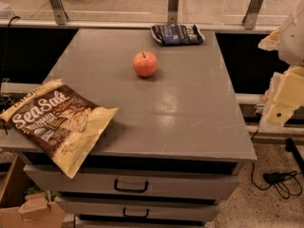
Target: Move brown chip bag near apple
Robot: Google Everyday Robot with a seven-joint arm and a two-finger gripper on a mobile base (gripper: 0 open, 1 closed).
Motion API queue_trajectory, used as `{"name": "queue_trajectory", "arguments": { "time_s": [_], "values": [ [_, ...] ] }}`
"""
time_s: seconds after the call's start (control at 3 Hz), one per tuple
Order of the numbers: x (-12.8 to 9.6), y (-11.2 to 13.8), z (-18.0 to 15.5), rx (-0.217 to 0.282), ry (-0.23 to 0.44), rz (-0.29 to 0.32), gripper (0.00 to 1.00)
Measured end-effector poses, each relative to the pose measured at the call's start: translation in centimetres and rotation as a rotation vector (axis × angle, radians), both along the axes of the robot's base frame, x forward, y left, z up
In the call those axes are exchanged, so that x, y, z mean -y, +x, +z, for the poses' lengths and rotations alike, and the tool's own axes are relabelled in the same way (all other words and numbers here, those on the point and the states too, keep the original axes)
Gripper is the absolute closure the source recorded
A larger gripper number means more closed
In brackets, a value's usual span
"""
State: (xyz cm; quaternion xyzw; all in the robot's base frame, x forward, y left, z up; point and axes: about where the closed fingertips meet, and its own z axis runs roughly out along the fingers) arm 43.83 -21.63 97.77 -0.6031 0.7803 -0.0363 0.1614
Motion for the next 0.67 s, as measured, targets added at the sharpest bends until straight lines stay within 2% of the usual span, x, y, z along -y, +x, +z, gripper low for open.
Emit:
{"name": "queue_trajectory", "arguments": {
  "time_s": [0.33,0.67],
  "values": [
    [0.0,0.0,0.0,0.000,0.000,0.000,0.00],
    [-2.1,0.6,-1.1,-0.008,0.040,0.042,0.00]
  ]
}}
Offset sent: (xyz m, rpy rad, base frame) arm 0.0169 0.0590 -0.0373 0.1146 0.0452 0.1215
